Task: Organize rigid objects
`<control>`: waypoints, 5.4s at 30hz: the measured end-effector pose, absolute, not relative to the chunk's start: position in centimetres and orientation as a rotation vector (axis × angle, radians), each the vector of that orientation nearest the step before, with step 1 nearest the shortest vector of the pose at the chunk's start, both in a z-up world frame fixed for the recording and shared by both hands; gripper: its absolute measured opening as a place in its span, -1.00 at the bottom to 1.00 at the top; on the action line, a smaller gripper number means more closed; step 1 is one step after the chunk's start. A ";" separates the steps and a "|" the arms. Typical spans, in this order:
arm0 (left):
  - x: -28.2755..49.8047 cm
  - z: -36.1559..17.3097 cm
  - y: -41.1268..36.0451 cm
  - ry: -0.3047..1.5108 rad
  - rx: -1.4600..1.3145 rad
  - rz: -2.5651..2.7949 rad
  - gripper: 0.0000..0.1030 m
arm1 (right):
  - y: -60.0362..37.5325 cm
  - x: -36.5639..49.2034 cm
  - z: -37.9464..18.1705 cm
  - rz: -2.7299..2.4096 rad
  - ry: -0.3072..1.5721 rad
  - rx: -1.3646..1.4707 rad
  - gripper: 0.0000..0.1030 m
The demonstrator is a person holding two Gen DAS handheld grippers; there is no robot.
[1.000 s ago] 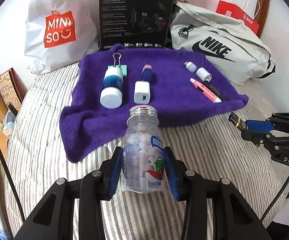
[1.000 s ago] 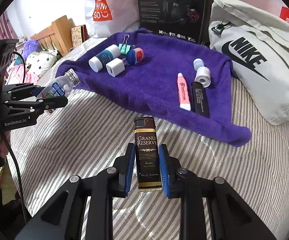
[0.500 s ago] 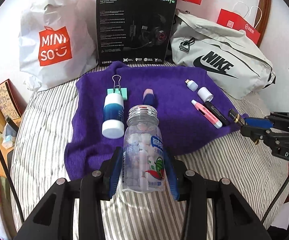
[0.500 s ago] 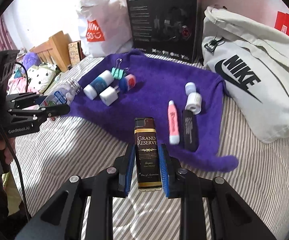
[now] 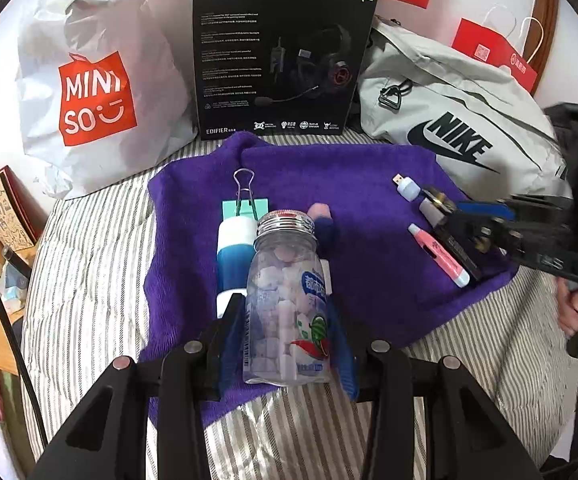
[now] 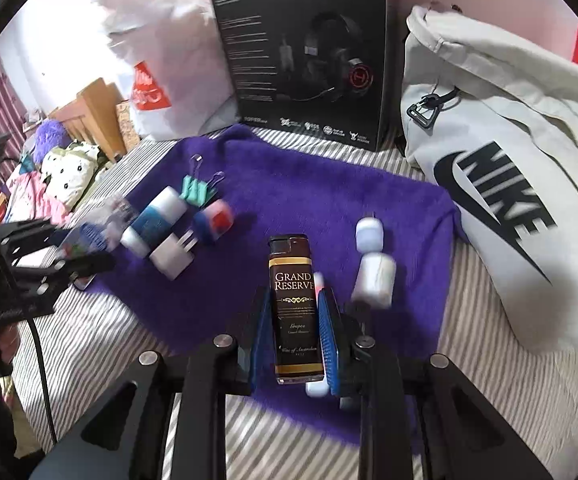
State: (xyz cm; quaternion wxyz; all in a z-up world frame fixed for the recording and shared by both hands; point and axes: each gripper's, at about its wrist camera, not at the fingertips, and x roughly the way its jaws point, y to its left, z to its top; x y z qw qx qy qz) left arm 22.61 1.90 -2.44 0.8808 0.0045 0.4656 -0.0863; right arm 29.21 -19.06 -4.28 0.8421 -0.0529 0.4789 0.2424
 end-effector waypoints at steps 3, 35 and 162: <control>23.3 -2.4 1.5 0.967 0.026 -0.183 -0.24 | -18.4 31.3 -5.2 0.501 1.024 -0.122 -0.53; 25.8 -4.0 0.8 1.009 0.016 -0.199 -0.24 | -16.7 34.0 -8.5 0.469 1.092 -0.253 -0.28; 9.0 3.6 -2.7 0.887 0.015 0.071 1.00 | -25.4 9.3 3.8 0.096 0.938 0.025 0.99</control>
